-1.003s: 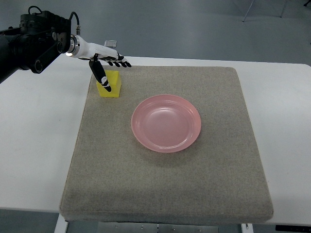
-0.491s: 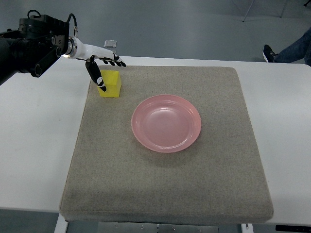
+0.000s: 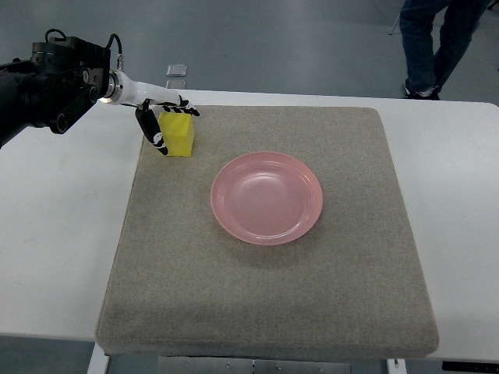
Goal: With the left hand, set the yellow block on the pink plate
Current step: 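Close the left hand fingers and lift the yellow cube, then carry the cube with the left hand and lower it onto the pink plate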
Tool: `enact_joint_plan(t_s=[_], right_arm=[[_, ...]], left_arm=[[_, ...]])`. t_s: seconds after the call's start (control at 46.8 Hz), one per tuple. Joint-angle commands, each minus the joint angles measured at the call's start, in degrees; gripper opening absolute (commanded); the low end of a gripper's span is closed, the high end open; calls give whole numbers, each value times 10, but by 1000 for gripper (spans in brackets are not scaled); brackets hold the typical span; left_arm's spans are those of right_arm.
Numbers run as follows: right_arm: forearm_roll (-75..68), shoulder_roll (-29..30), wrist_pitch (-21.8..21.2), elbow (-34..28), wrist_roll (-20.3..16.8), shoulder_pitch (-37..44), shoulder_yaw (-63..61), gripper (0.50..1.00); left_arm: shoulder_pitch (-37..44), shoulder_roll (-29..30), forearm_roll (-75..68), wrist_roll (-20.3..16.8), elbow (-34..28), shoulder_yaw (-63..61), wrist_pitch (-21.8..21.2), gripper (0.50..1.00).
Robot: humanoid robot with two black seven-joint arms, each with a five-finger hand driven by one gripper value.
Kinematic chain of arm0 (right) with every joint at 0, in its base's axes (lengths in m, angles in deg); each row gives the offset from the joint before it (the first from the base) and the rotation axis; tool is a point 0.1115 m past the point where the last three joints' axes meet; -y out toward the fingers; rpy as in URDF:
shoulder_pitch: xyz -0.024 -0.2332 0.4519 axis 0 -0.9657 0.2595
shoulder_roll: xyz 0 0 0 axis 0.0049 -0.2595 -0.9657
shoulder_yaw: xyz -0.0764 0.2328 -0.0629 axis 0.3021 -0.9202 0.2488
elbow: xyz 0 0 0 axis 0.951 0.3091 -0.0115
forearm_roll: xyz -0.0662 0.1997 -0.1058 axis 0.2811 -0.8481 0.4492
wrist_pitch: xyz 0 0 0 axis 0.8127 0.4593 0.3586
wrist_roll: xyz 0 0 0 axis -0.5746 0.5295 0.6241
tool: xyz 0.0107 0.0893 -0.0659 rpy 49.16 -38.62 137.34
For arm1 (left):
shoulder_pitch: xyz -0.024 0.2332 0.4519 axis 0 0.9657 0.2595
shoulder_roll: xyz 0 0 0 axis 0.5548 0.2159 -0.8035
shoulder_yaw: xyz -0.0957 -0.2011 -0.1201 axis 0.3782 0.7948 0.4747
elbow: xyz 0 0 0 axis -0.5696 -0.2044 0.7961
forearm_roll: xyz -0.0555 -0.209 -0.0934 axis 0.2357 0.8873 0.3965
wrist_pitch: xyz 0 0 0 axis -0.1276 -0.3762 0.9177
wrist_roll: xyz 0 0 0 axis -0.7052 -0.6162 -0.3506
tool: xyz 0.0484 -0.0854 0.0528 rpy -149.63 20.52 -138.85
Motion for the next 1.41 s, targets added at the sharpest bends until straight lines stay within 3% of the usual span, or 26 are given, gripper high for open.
enact_joint_plan(t_s=[0.0, 0.256, 0.512, 0.704, 0.768, 1.217, 1.388], right_arm=[[0, 0, 0, 0, 1, 0, 0, 924], [0, 0, 0, 0, 1, 0, 0, 924], [0, 0, 0, 0, 1, 1, 0, 924], [0, 0, 0, 0, 0, 0, 0, 924], [0, 0, 0, 0, 0, 0, 0, 924], [0, 0, 0, 0, 1, 0, 0, 924], [0, 0, -1, 0, 0, 0, 0, 924]], left_arm=[[4, -1, -1, 0, 0, 0, -22, 900], [5, -2, 3, 0, 0, 1, -35, 812], [-4, -4, 6, 0, -1, 4, -35, 641], [-11, -4, 7, 0, -4, 4, -35, 630], [-12, -4, 7, 0, -4, 4, -35, 596], [-33, -7, 10, 0, 3, 28, -35, 606], [-49, -9, 9, 0, 48, 41, -38, 606]])
